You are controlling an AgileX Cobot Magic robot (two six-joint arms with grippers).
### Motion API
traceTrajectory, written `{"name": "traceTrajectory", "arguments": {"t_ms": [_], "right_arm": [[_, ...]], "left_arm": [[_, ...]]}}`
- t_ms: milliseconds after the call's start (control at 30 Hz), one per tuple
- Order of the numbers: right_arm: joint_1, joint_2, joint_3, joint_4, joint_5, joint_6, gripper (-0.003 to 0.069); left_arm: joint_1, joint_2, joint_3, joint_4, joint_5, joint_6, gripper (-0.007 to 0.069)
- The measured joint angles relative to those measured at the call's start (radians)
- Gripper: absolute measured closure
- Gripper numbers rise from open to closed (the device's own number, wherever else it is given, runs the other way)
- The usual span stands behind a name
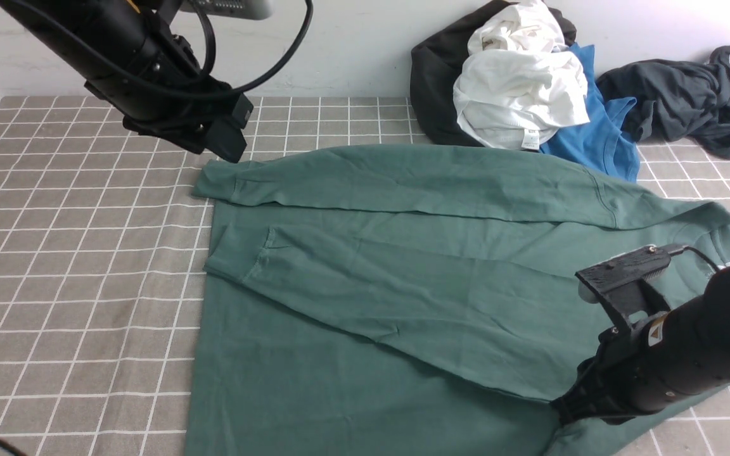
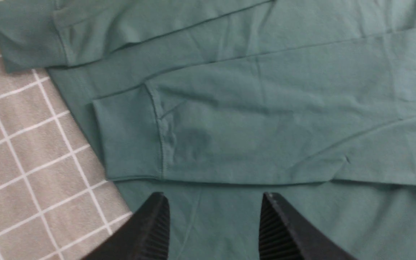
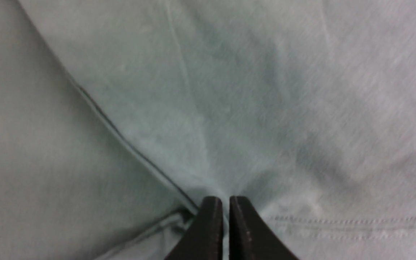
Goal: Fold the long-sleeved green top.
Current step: Use the left arm to drag and place the cuff at the centered position on the left edge of the fabric
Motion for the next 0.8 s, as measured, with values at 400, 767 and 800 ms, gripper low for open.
{"name": "traceTrajectory", "arguments": {"t_ms": [400,767,800], "right_arm": [[0.002,-0.146,0.000,-0.114,0.148,0.023,0.0664],[0.051,-0.016,0.000,-0.099,-0.041,0.019,0.0335],[0.051,0.003,0.000,-0.117,-0.051,0.010,0.0302]], "left_arm": [[0.000,-0.528,0.422,-0.066,-0.305,0.030,0.0547],[0.000,-0.793,0.887,-0.089,-0.632,0.037,0.0632],[0.000,-0.817,0.907,-0.092,-0.668,0.037,0.0632]]}}
